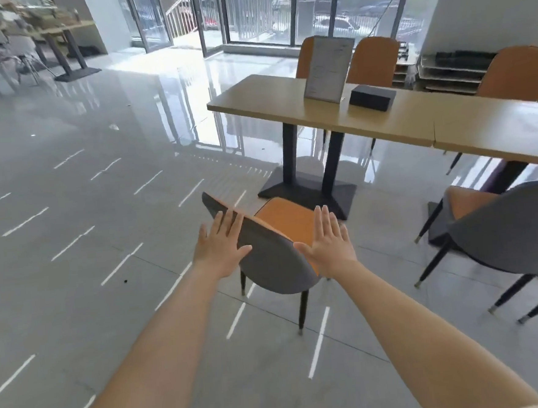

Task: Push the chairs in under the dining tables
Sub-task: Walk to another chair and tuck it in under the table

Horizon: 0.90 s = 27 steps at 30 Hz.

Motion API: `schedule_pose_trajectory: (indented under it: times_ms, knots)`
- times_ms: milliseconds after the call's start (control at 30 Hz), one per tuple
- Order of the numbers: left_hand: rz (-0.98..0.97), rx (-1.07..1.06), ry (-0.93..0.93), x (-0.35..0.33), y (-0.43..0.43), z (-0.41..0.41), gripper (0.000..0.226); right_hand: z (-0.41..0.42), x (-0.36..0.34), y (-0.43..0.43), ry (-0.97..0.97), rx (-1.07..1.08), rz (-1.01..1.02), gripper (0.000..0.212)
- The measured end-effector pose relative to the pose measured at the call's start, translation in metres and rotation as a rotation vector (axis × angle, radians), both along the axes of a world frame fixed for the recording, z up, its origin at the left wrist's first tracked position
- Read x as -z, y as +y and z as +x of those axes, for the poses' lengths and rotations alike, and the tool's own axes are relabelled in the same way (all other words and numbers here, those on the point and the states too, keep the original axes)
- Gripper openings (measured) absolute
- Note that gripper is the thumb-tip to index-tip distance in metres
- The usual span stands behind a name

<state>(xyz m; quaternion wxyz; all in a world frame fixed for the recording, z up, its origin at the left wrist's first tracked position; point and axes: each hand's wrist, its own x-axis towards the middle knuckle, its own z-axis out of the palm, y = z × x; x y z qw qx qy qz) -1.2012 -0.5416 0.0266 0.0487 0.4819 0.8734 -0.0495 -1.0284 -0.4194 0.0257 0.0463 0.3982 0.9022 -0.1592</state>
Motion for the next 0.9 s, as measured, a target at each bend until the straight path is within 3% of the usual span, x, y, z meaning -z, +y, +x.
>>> schedule_pose_trajectory:
  times_ms: [300,700,900]
  knots:
    - [-0.020,0.063,-0.019,0.008,-0.029,-0.091,0.077,-0.083,0.018,-0.048,-0.065,0.027,-0.020,0.084]
    - [-0.141,0.267,-0.018,0.059,0.068,-0.159,0.084,-0.152,0.078,0.006,-0.062,0.166,-0.155,0.087]
    - [-0.196,0.345,-0.058,0.077,0.111,-0.189,0.074,-0.170,0.090,0.031,-0.085,0.197,-0.066,0.079]
